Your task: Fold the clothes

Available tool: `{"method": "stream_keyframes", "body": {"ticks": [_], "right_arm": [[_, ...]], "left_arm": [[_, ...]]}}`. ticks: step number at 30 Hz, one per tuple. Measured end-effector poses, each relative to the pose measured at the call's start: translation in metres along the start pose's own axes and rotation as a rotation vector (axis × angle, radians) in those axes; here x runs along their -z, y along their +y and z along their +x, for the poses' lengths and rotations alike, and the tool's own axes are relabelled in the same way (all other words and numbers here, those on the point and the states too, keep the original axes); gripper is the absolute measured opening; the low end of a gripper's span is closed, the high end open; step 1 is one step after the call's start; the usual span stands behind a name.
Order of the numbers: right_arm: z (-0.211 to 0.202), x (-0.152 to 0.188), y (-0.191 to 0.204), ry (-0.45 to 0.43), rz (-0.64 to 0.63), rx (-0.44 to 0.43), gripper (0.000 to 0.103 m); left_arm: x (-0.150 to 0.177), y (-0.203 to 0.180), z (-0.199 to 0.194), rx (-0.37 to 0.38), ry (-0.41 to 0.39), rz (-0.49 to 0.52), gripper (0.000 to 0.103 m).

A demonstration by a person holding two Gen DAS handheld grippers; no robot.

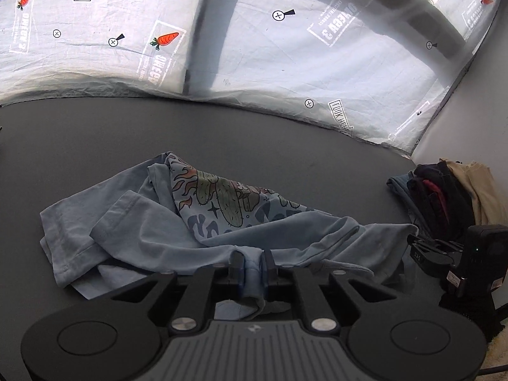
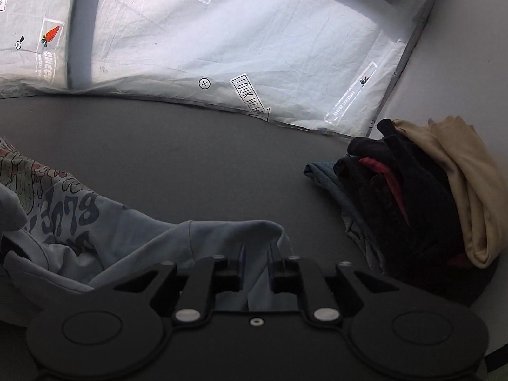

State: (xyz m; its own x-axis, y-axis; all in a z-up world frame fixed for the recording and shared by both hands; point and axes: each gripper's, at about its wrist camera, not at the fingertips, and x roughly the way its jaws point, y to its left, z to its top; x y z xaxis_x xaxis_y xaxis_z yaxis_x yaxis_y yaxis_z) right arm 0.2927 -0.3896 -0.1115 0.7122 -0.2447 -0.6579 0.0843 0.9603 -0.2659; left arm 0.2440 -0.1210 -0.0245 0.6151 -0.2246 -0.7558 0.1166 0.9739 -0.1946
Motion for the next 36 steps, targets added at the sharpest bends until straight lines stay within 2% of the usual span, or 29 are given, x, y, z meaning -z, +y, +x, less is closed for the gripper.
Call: {"method": "stream_keyframes", "body": {"ticks": [2, 4, 5, 7, 9, 12, 16, 18, 23, 30, 34, 36], "right_arm": [[-0.002, 0.001, 0.014, 0.002, -0.030, -0.094, 0.021], [-0.006, 0.001, 0.033, 0.000, -0.075, -0.207, 0.022], [-0.009, 0.001, 0.042, -0.002, -0.106, -0.254, 0.027], [-0.014, 0.001, 0.061, -0.007, -0.169, -0.348, 0.034], [-0.019, 0.003, 0.074, -0.015, -0.241, -0.408, 0.035], [-0.030, 0.008, 0.082, -0.045, -0.282, -0.431, 0.037], [-0.031, 0.013, 0.082, -0.026, -0.279, -0.475, 0.037], [-0.032, 0.014, 0.084, -0.017, -0.286, -0.488, 0.038], [-0.030, 0.018, 0.094, 0.000, -0.321, -0.517, 0.040], [-0.028, 0.020, 0.102, -0.021, -0.353, -0.505, 0.042], [-0.026, 0.019, 0.102, -0.018, -0.350, -0.505, 0.042], [-0.024, 0.019, 0.102, -0.016, -0.346, -0.506, 0.042]], "left_arm": [[0.002, -0.011, 0.007, -0.045, 0.000, 0.144, 0.024], [0.004, -0.024, 0.014, -0.074, -0.002, 0.270, 0.027], [0.005, -0.029, 0.016, -0.074, -0.002, 0.316, 0.029], [0.005, -0.035, 0.018, -0.056, -0.003, 0.367, 0.033], [0.004, -0.038, 0.018, -0.045, -0.003, 0.395, 0.039], [0.006, -0.038, 0.016, 0.006, -0.002, 0.431, 0.046], [0.008, -0.040, 0.017, 0.077, 0.009, 0.465, 0.050], [0.010, -0.043, 0.022, 0.112, 0.020, 0.483, 0.056], [0.016, -0.046, 0.041, 0.186, 0.078, 0.496, 0.059], [0.022, -0.050, 0.061, 0.160, 0.096, 0.520, 0.059], [0.021, -0.046, 0.072, 0.090, 0.102, 0.504, 0.059], [0.020, -0.043, 0.077, 0.078, 0.112, 0.490, 0.058]]}}
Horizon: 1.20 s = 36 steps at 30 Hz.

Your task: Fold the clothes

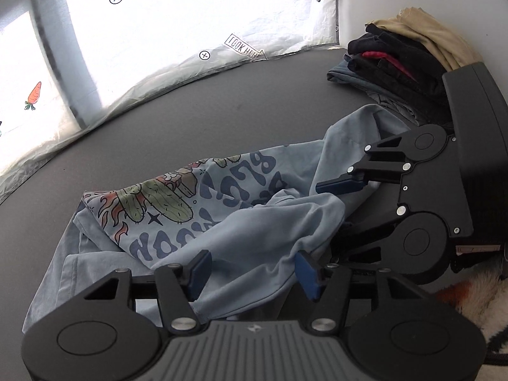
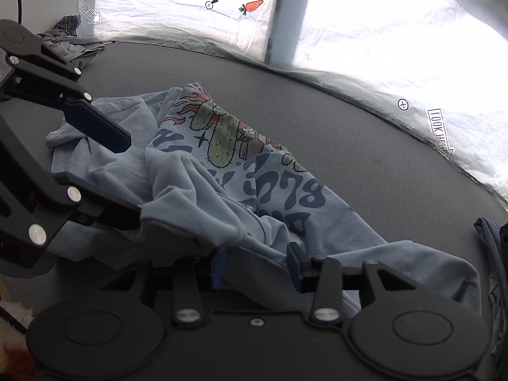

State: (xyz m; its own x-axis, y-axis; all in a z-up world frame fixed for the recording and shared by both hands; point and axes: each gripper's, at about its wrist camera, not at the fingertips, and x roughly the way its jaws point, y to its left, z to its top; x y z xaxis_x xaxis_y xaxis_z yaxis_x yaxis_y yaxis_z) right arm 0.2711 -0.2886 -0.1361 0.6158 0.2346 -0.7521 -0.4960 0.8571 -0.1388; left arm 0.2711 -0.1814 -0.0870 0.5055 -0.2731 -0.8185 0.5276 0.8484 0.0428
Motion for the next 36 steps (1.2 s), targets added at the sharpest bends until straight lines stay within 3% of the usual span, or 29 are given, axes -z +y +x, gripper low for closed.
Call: {"method": "stream_keyframes", "body": {"ticks": [13, 21, 36], "right_arm": [[-0.001, -0.003, -0.005, -0.001, 0.067, -0.012, 0.042], [-0.003, -0.012, -0.008, -0.029, 0.130, -0.056, 0.042], [0.008, -0.025, -0.028, -0.046, 0.306, -0.094, 0.041]], "left_arm": [[-0.002, -0.003, 0.008, 0.003, 0.026, 0.035, 0.058], [-0.002, 0.004, 0.015, -0.017, 0.065, -0.021, 0.059], [-0.016, 0.025, 0.024, -0.065, 0.061, -0.157, 0.059]]}}
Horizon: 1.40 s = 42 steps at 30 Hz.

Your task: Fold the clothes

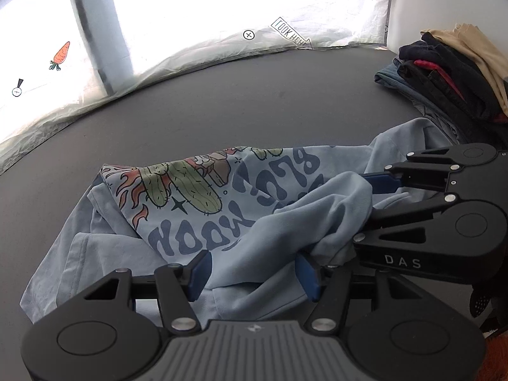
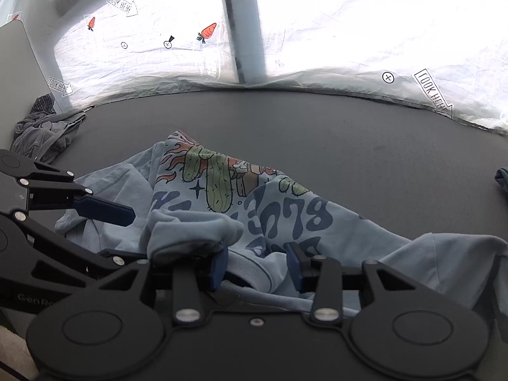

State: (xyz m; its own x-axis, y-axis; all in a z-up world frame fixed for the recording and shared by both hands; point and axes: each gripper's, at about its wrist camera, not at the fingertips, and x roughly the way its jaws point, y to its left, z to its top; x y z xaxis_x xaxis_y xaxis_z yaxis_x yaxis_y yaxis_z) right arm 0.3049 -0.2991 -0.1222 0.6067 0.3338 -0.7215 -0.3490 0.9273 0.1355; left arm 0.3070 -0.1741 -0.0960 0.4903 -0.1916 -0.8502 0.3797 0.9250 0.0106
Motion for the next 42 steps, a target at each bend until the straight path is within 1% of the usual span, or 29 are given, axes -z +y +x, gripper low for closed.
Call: {"method": "stream_keyframes", "body": {"ticks": [8, 14, 20, 26, 28, 33, 38, 42], "right_arm": [[0.001, -0.006, -0.004, -0.015, 0.040, 0.011, 0.041], [0.003, -0.012, -0.006, -0.027, 0.068, 0.020, 0.041], [0.006, -0.017, -0.010, -0.029, 0.098, 0.034, 0.041], [0.011, -0.022, -0.017, -0.030, 0.132, 0.072, 0.041], [0.011, -0.025, -0.020, -0.034, 0.145, 0.078, 0.041], [0.015, -0.028, -0.020, -0.035, 0.141, 0.085, 0.041], [0.018, -0.029, -0.021, -0.029, 0.142, 0.091, 0.041], [0.018, -0.028, -0.023, -0.028, 0.154, 0.097, 0.041]], "left_arm": [[-0.001, 0.012, -0.003, -0.021, 0.000, -0.052, 0.059], [-0.002, 0.018, -0.008, -0.031, -0.005, -0.068, 0.059], [-0.001, 0.020, -0.011, -0.031, 0.000, -0.068, 0.061], [0.000, 0.017, -0.014, -0.033, -0.002, -0.046, 0.064], [0.001, 0.017, -0.016, -0.025, -0.004, -0.046, 0.064], [0.003, 0.018, -0.023, 0.030, -0.023, -0.055, 0.067], [0.010, 0.012, -0.029, 0.090, -0.046, -0.024, 0.070], [0.012, 0.007, -0.026, 0.099, -0.042, -0.002, 0.070]]}}
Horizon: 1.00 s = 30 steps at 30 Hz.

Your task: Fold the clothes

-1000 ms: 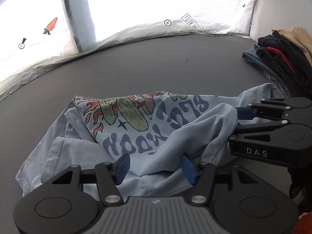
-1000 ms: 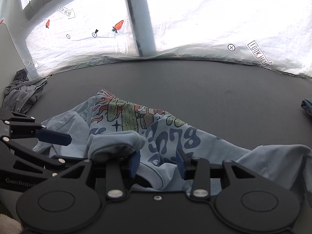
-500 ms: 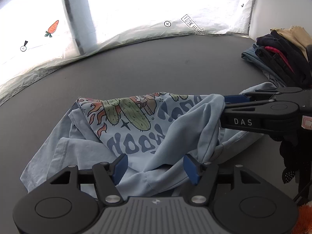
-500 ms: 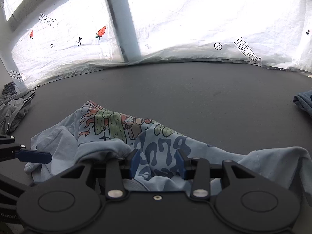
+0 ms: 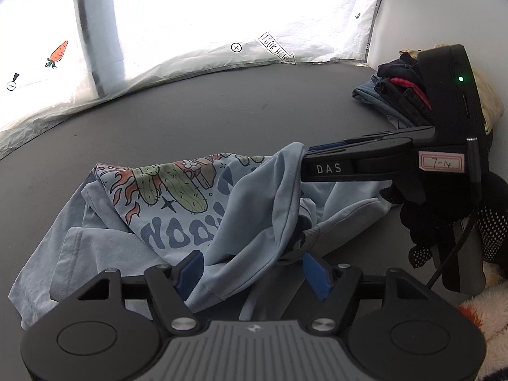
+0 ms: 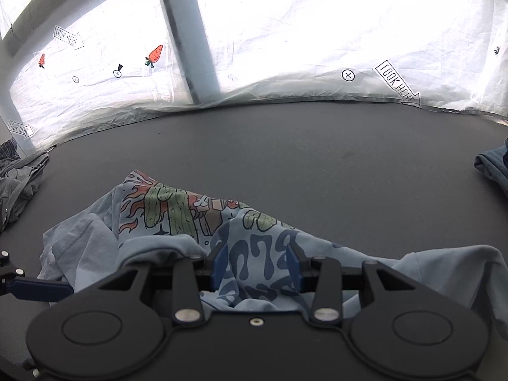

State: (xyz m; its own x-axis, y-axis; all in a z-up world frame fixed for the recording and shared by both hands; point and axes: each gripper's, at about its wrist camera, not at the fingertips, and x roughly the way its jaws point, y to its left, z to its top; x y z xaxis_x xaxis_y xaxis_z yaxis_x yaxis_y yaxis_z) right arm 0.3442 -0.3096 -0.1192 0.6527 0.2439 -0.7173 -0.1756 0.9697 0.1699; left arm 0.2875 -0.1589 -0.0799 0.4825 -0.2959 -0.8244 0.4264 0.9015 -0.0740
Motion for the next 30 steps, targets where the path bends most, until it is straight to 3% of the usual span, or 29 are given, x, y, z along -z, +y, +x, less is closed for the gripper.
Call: {"method": "stream_keyframes", "body": {"ticks": [9, 20, 30], "right_arm": [[0.000, 0.003, -0.003, 0.004, 0.019, -0.004, 0.041], [0.002, 0.003, -0.004, 0.009, 0.024, -0.008, 0.041], [0.004, 0.005, -0.009, 0.011, 0.038, -0.002, 0.041]], "left_arm": [[-0.009, -0.010, 0.014, -0.054, -0.012, 0.061, 0.070], [-0.016, -0.017, 0.032, -0.048, -0.018, 0.102, 0.068], [-0.018, -0.011, 0.041, -0.059, -0.032, 0.072, 0.032]]}}
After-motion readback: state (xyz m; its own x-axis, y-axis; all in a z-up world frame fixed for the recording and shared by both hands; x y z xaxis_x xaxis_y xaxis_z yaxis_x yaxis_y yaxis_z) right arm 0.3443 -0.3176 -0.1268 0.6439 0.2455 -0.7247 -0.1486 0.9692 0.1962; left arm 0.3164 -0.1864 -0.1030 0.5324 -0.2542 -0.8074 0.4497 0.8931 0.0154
